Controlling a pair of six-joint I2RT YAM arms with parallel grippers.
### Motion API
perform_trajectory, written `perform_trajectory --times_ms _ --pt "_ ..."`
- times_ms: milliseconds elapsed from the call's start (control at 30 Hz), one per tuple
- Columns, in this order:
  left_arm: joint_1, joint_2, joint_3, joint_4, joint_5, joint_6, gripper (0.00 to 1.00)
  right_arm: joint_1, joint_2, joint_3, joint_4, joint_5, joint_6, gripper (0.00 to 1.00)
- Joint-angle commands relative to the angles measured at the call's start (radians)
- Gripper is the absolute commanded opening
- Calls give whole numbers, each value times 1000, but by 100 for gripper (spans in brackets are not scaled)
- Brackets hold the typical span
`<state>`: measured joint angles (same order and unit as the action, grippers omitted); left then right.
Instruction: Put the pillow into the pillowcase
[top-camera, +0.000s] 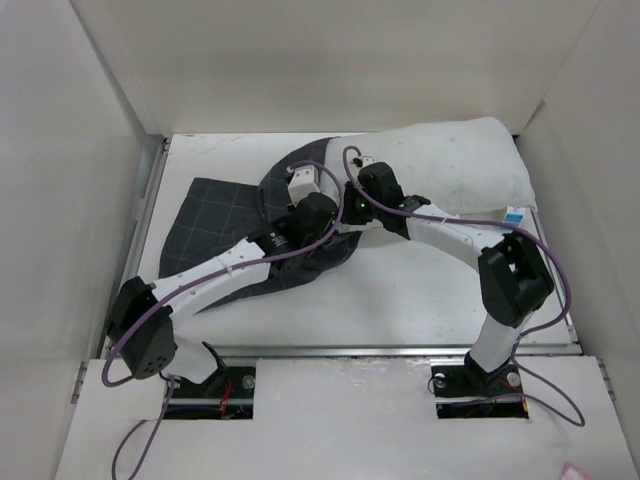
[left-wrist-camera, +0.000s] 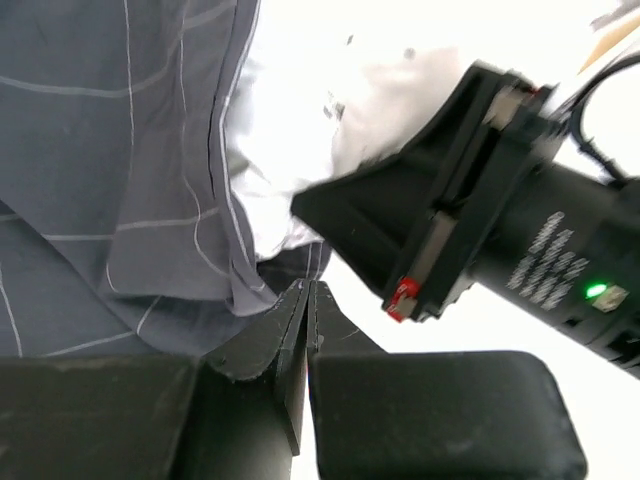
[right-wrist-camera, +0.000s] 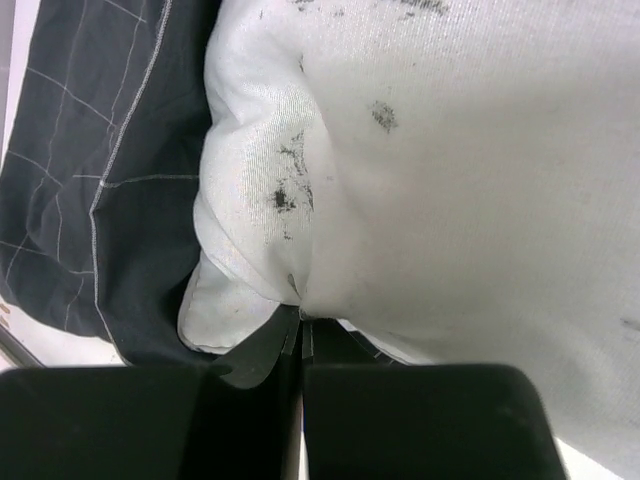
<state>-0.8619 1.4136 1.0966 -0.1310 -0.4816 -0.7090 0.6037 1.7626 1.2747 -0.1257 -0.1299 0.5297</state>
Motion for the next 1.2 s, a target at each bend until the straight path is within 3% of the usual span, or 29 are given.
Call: perform_trajectory --times_ms 0,100,133,200,233,367,500,633,667,867,933,1067,1167 --pt "1 -19 63 -32 -46 31 0 13 -20 5 69 30 0 0" --pt "1 -41 34 -32 -14 31 0 13 -29 -8 69 41 -10 0" --pt "15 -41 34 -53 -5 11 13 13 -29 -8 69 41 -10 0" --pt "29 -19 25 -73 9 2 81 13 -29 -8 78 27 -10 0" --pt "29 5 34 -85 20 2 83 13 -20 -8 78 27 -10 0" --pt "47 74 97 -123 -26 14 77 13 -20 -17 78 27 -19 0" --pt "90 145 146 -124 -26 14 62 13 -29 -28 87 16 -19 0" --pt "116 205 187 -153 -46 5 24 13 -29 -37 87 16 -19 0" --pt "116 205 187 -153 -60 -7 0 13 -29 -37 87 16 -19 0" --pt "126 147 187 -144 -62 22 0 13 -43 -76 147 -17 -19 0" --pt "103 98 198 -112 -37 75 0 22 -89 -116 261 -17 -19 0" --pt "78 50 293 -49 41 167 0 22 -129 -138 414 -43 -117 0" --pt "78 117 437 -67 55 262 0 60 -129 -107 370 -95 -250 0"
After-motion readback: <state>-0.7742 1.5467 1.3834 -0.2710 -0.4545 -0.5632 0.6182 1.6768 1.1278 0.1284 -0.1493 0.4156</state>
